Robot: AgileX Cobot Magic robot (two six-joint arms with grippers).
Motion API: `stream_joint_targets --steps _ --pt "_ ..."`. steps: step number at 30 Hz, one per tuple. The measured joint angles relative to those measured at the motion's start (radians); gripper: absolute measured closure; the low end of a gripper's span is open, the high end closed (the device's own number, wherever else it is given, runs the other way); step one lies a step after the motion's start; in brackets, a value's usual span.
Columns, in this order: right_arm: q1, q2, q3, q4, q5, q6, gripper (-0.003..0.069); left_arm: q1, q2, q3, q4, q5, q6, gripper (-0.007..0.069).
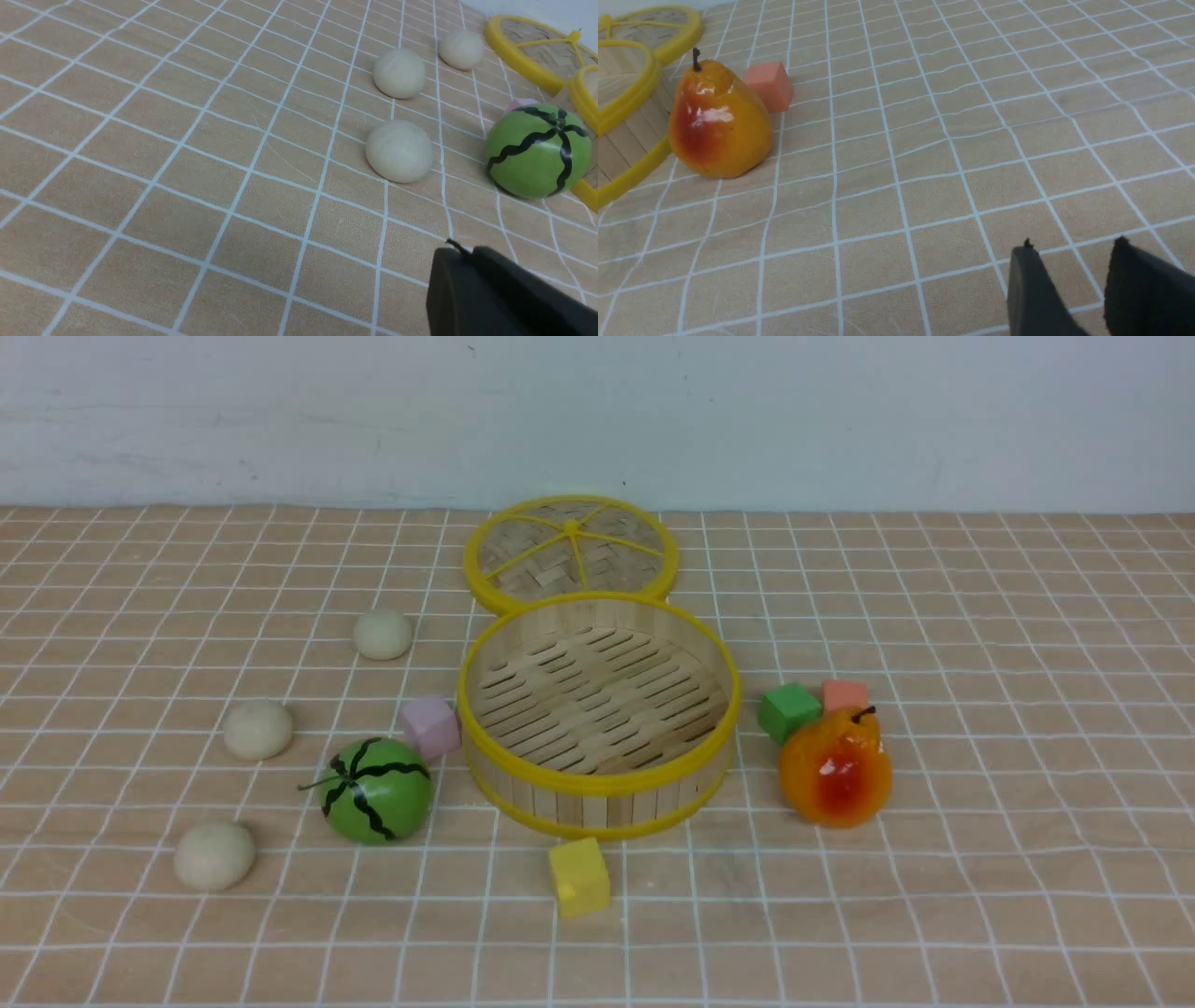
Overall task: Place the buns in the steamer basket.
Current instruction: Use the left arm to grab a steamed stuffed bun
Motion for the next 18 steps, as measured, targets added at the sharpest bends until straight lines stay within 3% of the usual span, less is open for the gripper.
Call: stream_joint_targets --steps 18 --pt "0.0 0.0 0.0 0.0 0.0 0.0 0.0418 0.0 0.0 0.0 0.0 0.0 0.0 0.0586"
